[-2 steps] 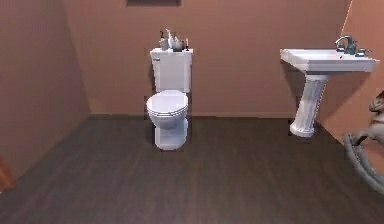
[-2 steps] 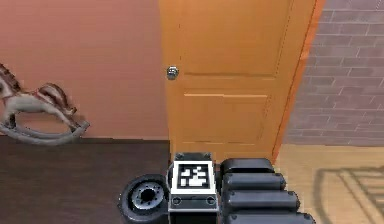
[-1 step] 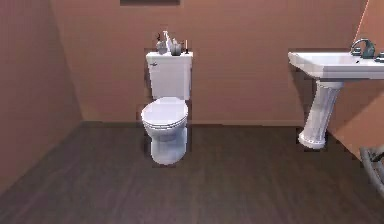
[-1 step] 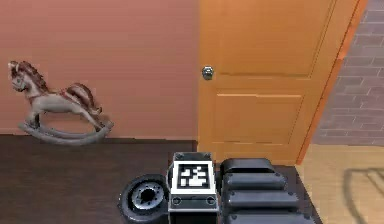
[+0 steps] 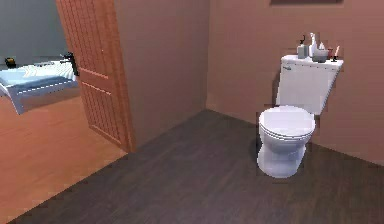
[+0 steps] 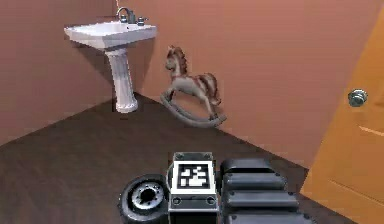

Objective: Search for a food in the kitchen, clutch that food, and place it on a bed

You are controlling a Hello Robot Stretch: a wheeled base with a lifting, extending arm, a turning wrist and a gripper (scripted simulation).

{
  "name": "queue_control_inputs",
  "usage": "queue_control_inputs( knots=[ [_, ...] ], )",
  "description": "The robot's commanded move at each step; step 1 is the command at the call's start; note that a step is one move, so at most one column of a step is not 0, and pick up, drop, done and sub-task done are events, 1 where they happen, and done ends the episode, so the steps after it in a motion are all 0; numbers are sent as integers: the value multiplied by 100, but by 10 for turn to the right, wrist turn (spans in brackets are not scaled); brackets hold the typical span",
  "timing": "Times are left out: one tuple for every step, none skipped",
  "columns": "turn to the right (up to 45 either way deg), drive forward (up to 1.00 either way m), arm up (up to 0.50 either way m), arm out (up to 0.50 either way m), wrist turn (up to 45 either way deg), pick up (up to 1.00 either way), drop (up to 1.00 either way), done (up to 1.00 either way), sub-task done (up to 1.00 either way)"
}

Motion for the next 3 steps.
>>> queue_control_inputs(
  knots=[
    [0,20,0,0,0,0,0,0,0],
    [-450,0,0,0,0,0,0,0,0],
    [0,40,0,0,0,0,0,0,0]
  ],
)
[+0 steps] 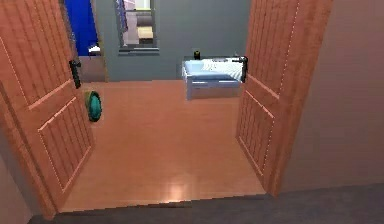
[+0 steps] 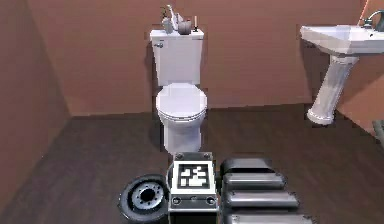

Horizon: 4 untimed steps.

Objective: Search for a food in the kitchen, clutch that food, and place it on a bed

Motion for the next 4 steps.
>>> queue_control_inputs(
  knots=[
    [-210,0,0,0,0,0,0,0,0],
    [0,100,0,0,0,0,0,0,0],
    [0,100,0,0,0,0,0,0,0],
    [0,30,0,0,0,0,0,0,0]
  ],
)
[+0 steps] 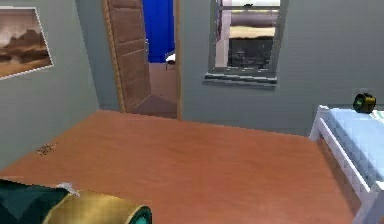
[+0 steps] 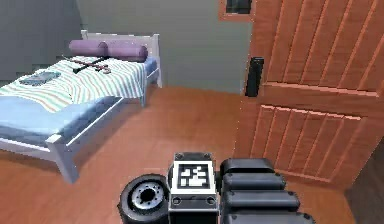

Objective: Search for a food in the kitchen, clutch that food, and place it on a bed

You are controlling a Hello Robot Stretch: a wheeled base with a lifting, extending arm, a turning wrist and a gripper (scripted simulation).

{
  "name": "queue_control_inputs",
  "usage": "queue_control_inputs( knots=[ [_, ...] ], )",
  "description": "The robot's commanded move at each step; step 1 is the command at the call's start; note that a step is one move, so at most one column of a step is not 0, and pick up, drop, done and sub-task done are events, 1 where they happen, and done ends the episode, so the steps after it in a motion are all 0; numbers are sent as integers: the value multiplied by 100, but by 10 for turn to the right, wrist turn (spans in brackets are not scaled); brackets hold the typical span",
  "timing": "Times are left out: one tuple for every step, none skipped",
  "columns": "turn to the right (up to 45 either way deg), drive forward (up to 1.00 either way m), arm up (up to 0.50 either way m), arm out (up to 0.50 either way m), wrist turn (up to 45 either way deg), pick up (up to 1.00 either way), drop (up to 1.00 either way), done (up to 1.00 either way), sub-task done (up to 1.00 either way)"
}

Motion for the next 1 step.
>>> queue_control_inputs(
  knots=[
    [0,90,0,0,0,0,0,0,0]
  ],
)
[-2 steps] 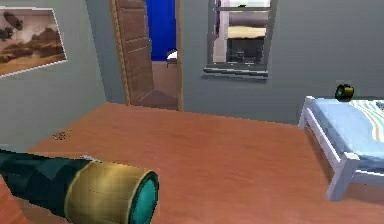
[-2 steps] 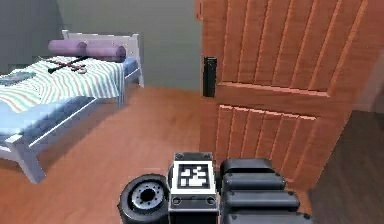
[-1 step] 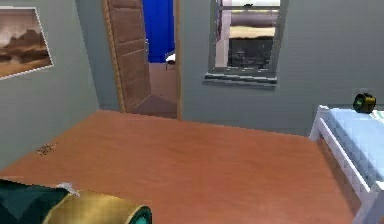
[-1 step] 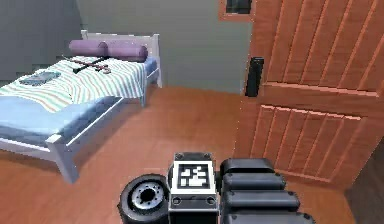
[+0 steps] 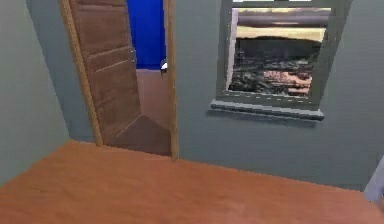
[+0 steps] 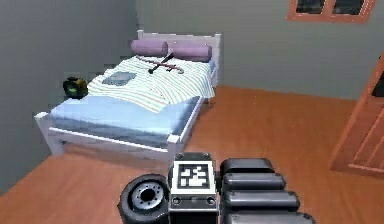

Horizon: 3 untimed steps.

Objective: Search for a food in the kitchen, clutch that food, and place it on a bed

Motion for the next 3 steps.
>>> queue_control_inputs(
  knots=[
    [-150,0,0,0,0,0,0,0,0],
    [0,100,0,0,0,0,0,0,0],
    [0,75,0,0,0,0,0,0,0]
  ],
)
